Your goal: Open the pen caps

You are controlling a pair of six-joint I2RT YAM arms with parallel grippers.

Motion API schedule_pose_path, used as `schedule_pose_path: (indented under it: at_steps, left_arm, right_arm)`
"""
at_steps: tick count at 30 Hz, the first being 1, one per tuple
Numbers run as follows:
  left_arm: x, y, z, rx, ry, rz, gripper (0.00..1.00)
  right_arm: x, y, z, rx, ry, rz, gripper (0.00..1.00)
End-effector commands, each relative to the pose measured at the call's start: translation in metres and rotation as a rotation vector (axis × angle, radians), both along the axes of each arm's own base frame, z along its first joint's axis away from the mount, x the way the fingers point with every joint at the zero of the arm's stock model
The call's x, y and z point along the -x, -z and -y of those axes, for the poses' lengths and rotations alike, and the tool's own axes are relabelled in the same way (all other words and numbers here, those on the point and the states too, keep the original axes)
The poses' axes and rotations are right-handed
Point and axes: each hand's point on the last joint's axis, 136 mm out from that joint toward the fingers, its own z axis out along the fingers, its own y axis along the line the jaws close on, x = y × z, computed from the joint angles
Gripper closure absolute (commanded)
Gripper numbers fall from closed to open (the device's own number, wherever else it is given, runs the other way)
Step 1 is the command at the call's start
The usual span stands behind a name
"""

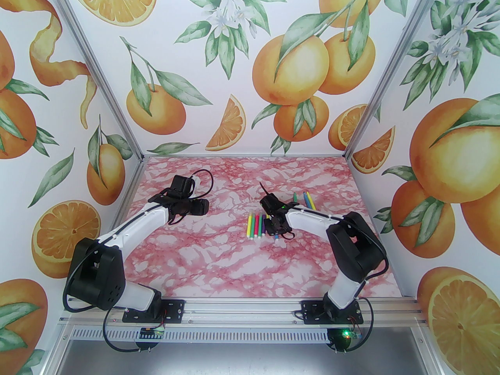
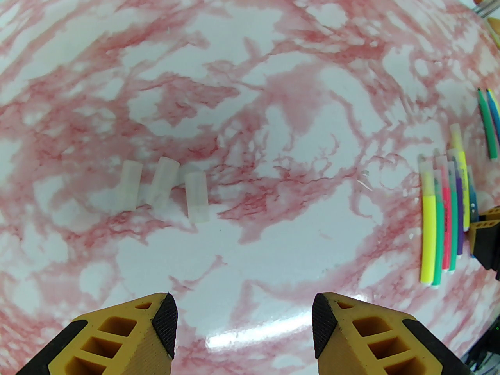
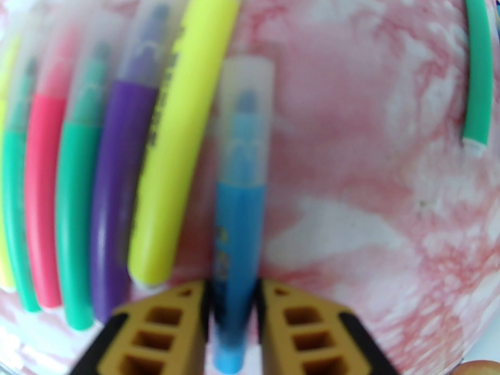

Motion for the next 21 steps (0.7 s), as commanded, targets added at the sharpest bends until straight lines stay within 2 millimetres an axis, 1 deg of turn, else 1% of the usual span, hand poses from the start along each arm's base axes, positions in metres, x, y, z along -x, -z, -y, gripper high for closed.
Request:
schedule_pose_path:
  at_steps: [1,5,9,11,14,21]
  left_arm:
    - [0.000,-0.005,-0.002,0.001,0.003,0.018,0.39]
    - [0.000,-0.005,-0.002,-0.002,0.005,0.020,0.39]
    - [0.001,-0.006,-0.003,-0.005,0.004,0.020,0.39]
    - [0.002,-0.006,-0.005,-0.014,0.002,0.020,0.39]
    - [0.003,-0.005,-0.006,-0.019,0.001,0.018,0.39]
    - [0.004,-0.007,-0.007,-0.025,-0.001,0.019,0.39]
  right_arm:
    - [0.003,0.016,0.012,0.032,0.015,-0.049,0.74]
    - [0.004,0.024,0.012,0.007,0.022,-0.075,0.75]
    - [0.004,0.027,0.012,0.000,0.025,-0.080,0.75]
    - [0.005,0.031,0.011,-0.010,0.026,-0.093,0.78]
    - [0.005,0.033,0.012,-0.015,0.030,-0.101,0.79]
    - [0.005,0.038,0.012,-0.029,0.035,-0.114,0.77]
